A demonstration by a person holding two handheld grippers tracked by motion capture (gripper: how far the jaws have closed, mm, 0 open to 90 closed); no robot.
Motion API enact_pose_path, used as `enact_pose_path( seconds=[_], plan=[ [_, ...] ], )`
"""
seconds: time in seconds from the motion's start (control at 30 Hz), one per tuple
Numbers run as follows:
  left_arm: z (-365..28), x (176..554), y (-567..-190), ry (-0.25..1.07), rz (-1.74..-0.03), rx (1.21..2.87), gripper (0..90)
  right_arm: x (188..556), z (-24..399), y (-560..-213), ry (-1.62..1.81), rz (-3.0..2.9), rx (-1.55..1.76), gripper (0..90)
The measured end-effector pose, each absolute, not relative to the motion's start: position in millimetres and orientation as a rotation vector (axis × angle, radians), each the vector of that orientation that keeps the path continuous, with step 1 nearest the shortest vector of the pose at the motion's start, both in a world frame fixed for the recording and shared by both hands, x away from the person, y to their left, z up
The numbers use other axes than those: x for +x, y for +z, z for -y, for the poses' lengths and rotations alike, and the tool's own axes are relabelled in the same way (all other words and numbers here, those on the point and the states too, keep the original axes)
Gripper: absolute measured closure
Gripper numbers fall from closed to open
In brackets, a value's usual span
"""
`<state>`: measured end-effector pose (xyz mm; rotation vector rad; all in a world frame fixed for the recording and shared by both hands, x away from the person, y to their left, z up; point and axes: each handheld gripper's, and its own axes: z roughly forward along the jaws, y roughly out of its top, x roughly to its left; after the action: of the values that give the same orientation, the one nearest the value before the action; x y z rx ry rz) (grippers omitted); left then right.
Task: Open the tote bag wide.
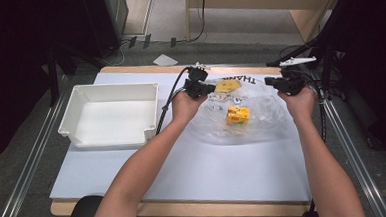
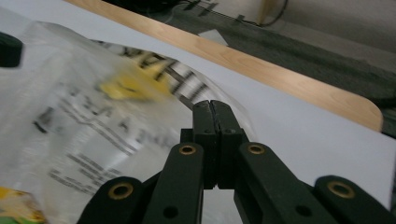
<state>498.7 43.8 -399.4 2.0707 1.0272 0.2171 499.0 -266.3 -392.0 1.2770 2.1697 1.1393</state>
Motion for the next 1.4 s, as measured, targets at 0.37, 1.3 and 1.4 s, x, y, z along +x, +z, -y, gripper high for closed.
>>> enact_pose_path(
  seconds=[0.37,1.3,1.4],
  plan=[
    [-34.0,468.4,-428.9,0.144,-1.0,2.115,90.0,505.4,209.3,-418.7,1.194,-2.382,1.148,90.0],
    [-53.9,382.6,-473.3,0.02,-0.9,2.183,90.0,531.5,218.4,-471.8,0.904,-2.336,1.355,90.0],
    [-58.3,374.9,-473.8,0.018,-0.886,2.181,90.0,536.7,218.5,-470.2,0.872,-2.331,1.374,90.0]
  ],
)
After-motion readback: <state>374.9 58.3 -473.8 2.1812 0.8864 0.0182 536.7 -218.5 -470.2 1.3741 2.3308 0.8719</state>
